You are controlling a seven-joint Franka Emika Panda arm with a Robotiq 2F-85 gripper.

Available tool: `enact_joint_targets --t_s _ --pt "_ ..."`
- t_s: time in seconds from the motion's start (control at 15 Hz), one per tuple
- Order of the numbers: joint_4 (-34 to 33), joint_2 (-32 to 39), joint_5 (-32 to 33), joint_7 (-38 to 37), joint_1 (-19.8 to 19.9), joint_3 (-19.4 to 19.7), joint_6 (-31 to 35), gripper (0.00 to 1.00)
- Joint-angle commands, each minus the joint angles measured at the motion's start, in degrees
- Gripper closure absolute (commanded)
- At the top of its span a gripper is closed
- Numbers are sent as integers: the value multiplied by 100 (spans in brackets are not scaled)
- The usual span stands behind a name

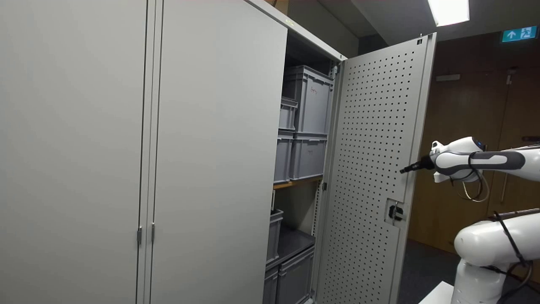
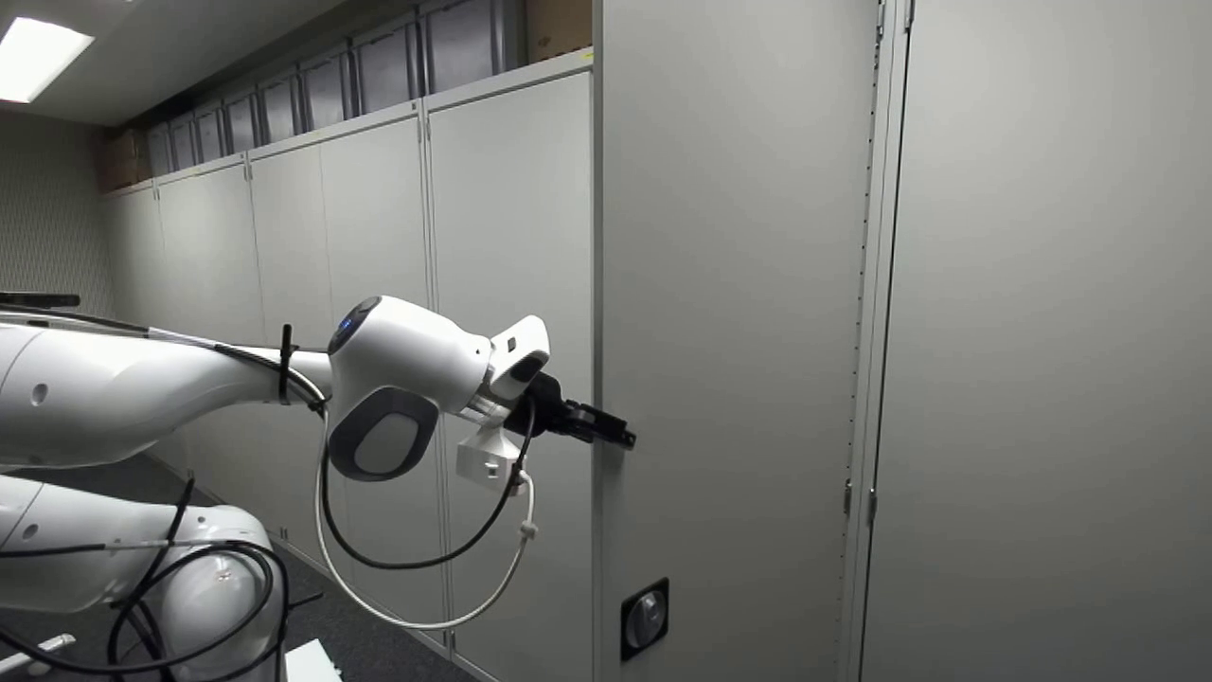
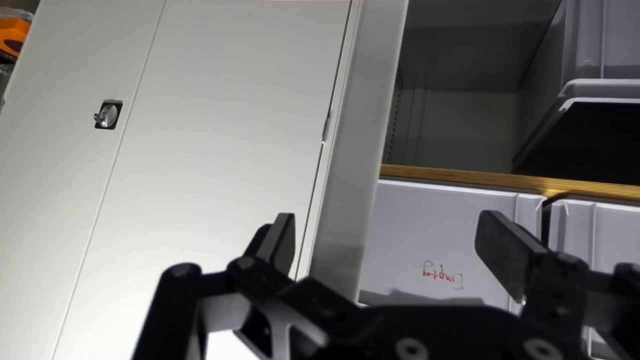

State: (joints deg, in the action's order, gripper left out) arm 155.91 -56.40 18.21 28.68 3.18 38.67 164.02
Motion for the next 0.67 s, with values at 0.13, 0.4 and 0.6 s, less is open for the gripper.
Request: enact_joint_targets --t_s 0.13,0.4,0.6 --pt "115 -210 -238 205 -331 -96 112 0" --pt "172 -343 -240 220 -455 -144 86 0" --pt "220 -426 -239 216 -541 -215 88 0"
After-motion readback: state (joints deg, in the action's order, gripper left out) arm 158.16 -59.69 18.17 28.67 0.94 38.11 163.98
